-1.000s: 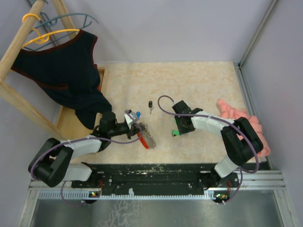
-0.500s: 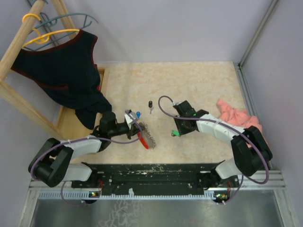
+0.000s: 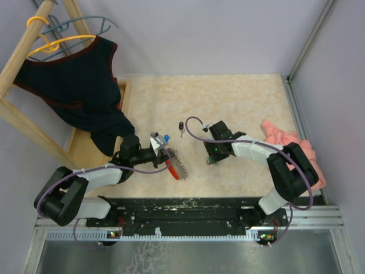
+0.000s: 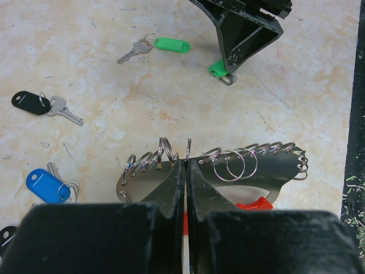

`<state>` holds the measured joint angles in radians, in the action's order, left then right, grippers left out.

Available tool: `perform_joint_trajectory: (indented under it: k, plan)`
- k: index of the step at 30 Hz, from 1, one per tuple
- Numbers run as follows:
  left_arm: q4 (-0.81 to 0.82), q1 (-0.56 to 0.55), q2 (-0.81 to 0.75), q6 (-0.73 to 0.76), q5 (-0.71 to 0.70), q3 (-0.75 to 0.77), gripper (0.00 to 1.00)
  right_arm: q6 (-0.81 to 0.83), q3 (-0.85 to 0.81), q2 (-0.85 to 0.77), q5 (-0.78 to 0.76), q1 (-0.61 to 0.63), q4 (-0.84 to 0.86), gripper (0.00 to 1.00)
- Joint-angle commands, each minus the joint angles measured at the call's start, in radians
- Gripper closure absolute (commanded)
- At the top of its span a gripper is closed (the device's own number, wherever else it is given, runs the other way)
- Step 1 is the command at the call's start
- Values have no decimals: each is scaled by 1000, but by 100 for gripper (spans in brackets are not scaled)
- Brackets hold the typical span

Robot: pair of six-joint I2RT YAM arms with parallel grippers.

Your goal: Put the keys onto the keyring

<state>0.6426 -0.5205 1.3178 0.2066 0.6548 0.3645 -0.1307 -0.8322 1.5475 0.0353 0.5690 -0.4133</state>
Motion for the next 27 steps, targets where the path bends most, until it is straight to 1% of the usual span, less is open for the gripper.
perform_joint_trajectory:
  k: [1,4,9,13,16,20,23,27]
  plan:
    - [8,7,-22,-1,15,22,99,6,-3,24,29,-6,16,62]
    - [10,6,-20,0,15,23,99,-5,8,7,73,8,-8,62]
    - [9,6,-14,-1,17,27,99,-55,-5,-3,98,87,-71,63]
    - [8,7,-20,0,14,25,99,-127,-20,7,113,150,-71,63]
    - [8,6,-23,1,12,23,99,-137,-45,14,131,172,-59,63]
    - [5,7,-32,2,8,21,99,-95,-96,8,112,172,-98,63]
    - [5,6,-39,2,4,15,99,-37,-120,-5,48,155,-126,63]
    - [6,7,-38,2,5,16,99,42,-105,-43,116,77,-95,63]
